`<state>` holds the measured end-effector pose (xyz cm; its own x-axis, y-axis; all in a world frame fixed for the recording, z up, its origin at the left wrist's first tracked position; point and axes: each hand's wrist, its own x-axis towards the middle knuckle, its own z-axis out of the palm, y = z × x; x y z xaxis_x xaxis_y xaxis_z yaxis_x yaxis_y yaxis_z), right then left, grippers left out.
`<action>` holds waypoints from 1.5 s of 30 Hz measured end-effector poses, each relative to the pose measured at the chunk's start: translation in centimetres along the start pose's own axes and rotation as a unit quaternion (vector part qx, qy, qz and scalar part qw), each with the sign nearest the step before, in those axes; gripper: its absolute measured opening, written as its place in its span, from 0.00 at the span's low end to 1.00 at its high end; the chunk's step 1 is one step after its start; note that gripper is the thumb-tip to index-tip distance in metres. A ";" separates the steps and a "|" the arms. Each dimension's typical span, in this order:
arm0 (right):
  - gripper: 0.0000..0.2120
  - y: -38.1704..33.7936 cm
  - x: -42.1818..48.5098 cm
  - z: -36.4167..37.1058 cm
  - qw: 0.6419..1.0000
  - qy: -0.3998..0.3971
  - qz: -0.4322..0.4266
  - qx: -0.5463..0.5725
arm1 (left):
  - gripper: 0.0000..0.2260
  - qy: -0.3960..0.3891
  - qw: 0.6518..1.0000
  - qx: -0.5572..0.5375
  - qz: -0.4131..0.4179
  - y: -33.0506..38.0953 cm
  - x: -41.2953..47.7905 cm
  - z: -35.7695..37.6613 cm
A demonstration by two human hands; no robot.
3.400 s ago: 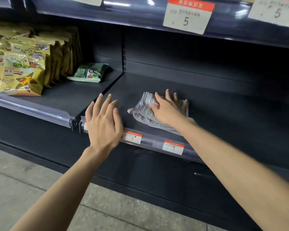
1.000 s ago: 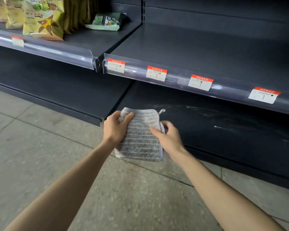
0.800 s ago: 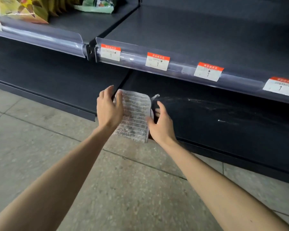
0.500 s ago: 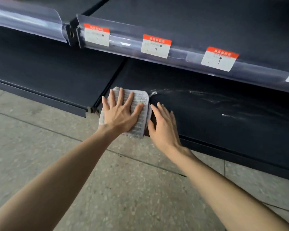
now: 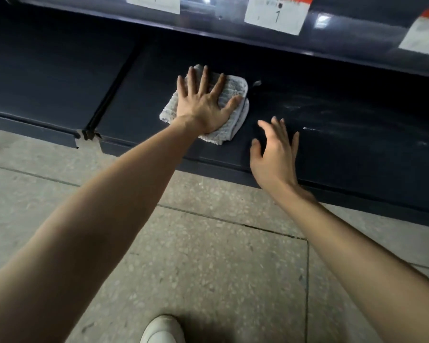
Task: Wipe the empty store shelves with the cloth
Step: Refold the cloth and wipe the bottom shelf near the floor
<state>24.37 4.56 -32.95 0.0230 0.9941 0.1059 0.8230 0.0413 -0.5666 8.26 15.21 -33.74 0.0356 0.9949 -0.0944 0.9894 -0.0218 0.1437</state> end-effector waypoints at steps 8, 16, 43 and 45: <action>0.23 0.9 -3.0 -0.9 0.999 -0.044 -0.014 -0.020 | 0.40 0.003 1.000 0.015 0.027 1.4 -3.1 0.2; 0.20 1.3 -4.5 -2.8 0.998 -0.038 -0.046 0.036 | 0.40 -0.016 0.992 0.028 -0.122 -5.4 -5.5 -0.9; 0.21 9.5 -6.5 -8.1 0.999 0.018 0.045 -0.010 | 0.36 -0.001 1.000 0.018 0.006 9.5 -2.9 1.7; 0.22 9.0 -6.4 -7.7 0.999 0.001 0.033 -0.023 | 0.37 -0.015 0.999 0.027 -0.033 6.8 -3.0 1.3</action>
<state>36.01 -2.19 -32.39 0.0790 0.9943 0.0715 0.8450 -0.0287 -0.5340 15.02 12.00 -33.72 -0.0268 0.9910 -0.1310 0.9958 0.0380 0.0837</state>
